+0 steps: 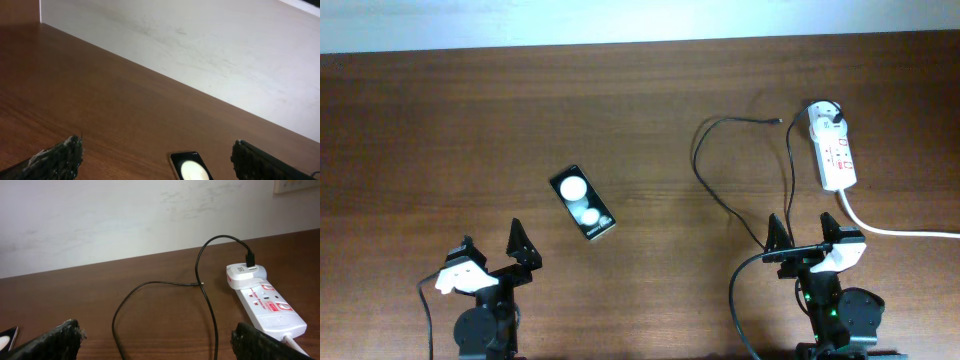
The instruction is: Plug charger to phone and switch on socket
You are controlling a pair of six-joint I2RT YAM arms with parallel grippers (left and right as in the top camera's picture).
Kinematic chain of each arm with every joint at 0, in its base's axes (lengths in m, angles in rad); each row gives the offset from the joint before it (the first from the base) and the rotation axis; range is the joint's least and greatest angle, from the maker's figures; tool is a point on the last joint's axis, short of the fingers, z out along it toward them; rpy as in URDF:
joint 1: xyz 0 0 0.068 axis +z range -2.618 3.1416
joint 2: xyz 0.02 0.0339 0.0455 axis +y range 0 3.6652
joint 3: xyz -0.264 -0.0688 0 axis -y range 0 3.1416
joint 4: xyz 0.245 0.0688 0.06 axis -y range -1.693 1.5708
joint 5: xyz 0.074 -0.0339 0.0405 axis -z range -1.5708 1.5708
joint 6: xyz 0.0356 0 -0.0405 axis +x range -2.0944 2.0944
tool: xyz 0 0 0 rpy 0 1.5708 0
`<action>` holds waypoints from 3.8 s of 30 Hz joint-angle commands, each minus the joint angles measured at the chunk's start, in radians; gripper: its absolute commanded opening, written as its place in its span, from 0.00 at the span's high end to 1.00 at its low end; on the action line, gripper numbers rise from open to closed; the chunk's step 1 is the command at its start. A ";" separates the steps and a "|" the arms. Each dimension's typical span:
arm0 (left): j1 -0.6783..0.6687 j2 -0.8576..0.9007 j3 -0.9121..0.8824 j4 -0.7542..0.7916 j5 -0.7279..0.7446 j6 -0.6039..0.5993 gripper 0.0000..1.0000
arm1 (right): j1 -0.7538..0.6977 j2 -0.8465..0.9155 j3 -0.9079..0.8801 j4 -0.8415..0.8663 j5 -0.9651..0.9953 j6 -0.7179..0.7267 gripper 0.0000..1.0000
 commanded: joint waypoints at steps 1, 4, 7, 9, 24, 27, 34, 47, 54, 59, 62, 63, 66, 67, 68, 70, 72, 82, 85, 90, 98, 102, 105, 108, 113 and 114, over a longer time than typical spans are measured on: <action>0.004 -0.002 -0.006 0.002 0.004 -0.006 0.01 | 0.011 -0.008 -0.010 0.003 0.009 -0.010 0.01; 0.004 -0.002 -0.006 0.002 0.004 -0.006 0.01 | 0.011 -0.008 -0.010 0.003 0.010 -0.010 0.01; 0.004 -0.002 -0.006 0.002 0.004 -0.006 0.01 | 0.011 -0.008 -0.010 0.003 0.010 -0.010 0.01; 0.004 -0.002 -0.006 0.002 0.004 -0.006 0.01 | 0.011 -0.008 -0.010 0.003 0.009 -0.010 0.01; 0.004 -0.002 -0.006 0.002 0.004 -0.006 0.01 | 0.011 -0.008 -0.010 0.003 0.009 -0.010 0.01; 0.004 -0.002 -0.006 0.002 0.004 -0.006 0.01 | 0.011 -0.008 -0.010 0.003 0.009 -0.010 0.01; 0.004 -0.002 -0.006 0.002 0.004 -0.006 0.01 | 0.011 -0.003 -0.010 0.003 0.010 -0.010 0.01; 0.004 -0.002 -0.006 0.002 0.004 -0.006 0.01 | 0.011 -0.002 -0.010 0.003 0.010 -0.010 0.01; 0.004 -0.002 -0.006 0.002 0.004 -0.006 0.01 | 0.011 -0.002 -0.010 0.003 0.009 -0.010 0.01; 0.004 -0.002 -0.006 0.002 0.004 -0.006 0.01 | 0.011 -0.002 -0.010 0.003 0.009 -0.010 0.01; 0.004 -0.002 -0.006 0.002 0.004 -0.006 0.01 | 0.011 -0.002 -0.010 0.003 0.009 -0.010 0.01; 0.004 -0.002 -0.006 0.002 0.003 -0.006 0.01 | 0.011 -0.002 -0.010 0.003 0.010 -0.010 0.01; 0.004 -0.002 -0.006 0.002 0.004 -0.006 0.01 | 0.011 -0.002 -0.010 0.003 0.009 -0.010 0.01; 0.004 -0.002 -0.006 0.002 0.004 -0.006 0.01 | 0.011 -0.002 -0.010 0.003 0.010 -0.010 0.01; 0.004 -0.002 -0.006 0.002 0.004 -0.006 0.01 | 0.011 -0.002 -0.010 0.003 0.009 -0.010 0.01; 0.004 -0.002 -0.005 0.003 0.018 -0.006 0.01 | 0.011 -0.002 -0.010 0.003 0.009 -0.010 0.01; 0.004 -0.002 -0.001 0.032 0.131 -0.005 0.01 | 0.011 -0.002 -0.010 0.003 0.010 -0.010 0.01; 0.004 0.037 0.248 -0.253 0.322 0.026 0.01 | 0.011 -0.002 -0.010 0.003 0.010 -0.010 0.01; 0.004 0.132 0.364 -0.339 0.322 0.026 0.01 | 0.011 -0.002 -0.010 0.003 0.010 -0.010 0.01; 0.004 0.409 0.637 -0.485 0.323 0.026 0.01 | 0.011 -0.002 -0.010 0.003 0.010 -0.010 0.01; 0.004 0.965 1.216 -1.001 0.348 0.025 0.01 | 0.011 -0.002 -0.010 0.003 0.009 -0.010 0.01; 0.004 1.124 1.271 -1.079 0.467 0.024 0.01 | 0.011 -0.002 -0.010 0.003 0.010 -0.010 0.01; -0.004 1.224 1.271 -1.097 0.532 0.024 0.01 | 0.011 -0.002 -0.010 0.003 0.009 -0.010 0.01; -0.079 1.298 1.271 -1.091 0.452 -0.022 0.01 | 0.011 -0.002 -0.010 0.003 0.009 -0.010 0.01; -0.245 1.408 1.271 -1.044 0.239 -0.179 0.01 | 0.011 -0.002 -0.010 0.003 0.009 -0.010 0.01; -0.259 1.428 1.271 -1.026 0.239 -0.179 0.01 | 0.011 -0.002 -0.010 0.003 0.009 -0.010 0.01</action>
